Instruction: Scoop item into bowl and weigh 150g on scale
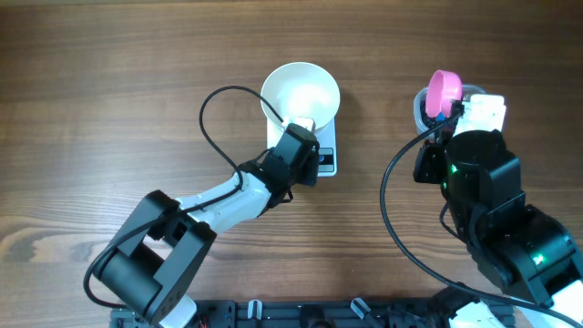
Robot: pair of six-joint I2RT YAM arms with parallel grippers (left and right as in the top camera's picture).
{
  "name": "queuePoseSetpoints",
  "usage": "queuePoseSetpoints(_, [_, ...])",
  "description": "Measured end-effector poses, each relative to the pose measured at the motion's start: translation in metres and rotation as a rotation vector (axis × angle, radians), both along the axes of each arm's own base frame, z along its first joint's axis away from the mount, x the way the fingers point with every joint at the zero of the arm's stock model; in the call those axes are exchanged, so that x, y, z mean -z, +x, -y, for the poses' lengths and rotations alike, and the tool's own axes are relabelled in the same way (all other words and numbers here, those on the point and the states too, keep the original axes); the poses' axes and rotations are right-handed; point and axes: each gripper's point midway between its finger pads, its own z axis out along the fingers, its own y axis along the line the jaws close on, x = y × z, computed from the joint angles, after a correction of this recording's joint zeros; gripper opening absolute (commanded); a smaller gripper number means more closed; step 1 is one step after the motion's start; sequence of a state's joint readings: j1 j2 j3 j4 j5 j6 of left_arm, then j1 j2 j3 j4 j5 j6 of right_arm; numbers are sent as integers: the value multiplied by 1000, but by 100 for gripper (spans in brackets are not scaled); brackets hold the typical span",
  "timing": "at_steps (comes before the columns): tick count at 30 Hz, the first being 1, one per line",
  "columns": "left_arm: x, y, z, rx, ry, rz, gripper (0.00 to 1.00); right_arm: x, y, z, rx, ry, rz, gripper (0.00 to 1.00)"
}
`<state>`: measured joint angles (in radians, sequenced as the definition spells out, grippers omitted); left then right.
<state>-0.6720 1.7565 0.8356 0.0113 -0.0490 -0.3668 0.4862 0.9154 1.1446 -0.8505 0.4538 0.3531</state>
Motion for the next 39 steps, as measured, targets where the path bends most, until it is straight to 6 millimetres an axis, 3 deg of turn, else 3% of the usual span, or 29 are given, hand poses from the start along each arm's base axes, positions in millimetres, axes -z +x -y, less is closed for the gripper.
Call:
queuePoseSetpoints(13, [-8, -12, -6, 19, 44, -69, 4, -4, 3, -1, 0, 10, 19, 4])
queuePoseSetpoints(16, [-33, -16, -8, 20, 30, -52, 4, -7, 4, -2, 0, 18, 34, 4])
queuePoseSetpoints(21, [-93, -25, -15, 22, -27, 18, 6, -17, 9, -5, 0, 40, 77, 4])
queuePoseSetpoints(25, [-119, -34, -23, 22, -51, 49, 4, -23, 13, -7, 0, 55, 105, 4])
queuePoseSetpoints(33, [-103, -54, -38, 66, 51, -29, 4, -34, 18, -9, 2, 79, 154, 4])
queuePoseSetpoints(39, [-94, -47, -20, 104, 45, -6, 4, -39, 30, -10, 20, 76, 185, 4])
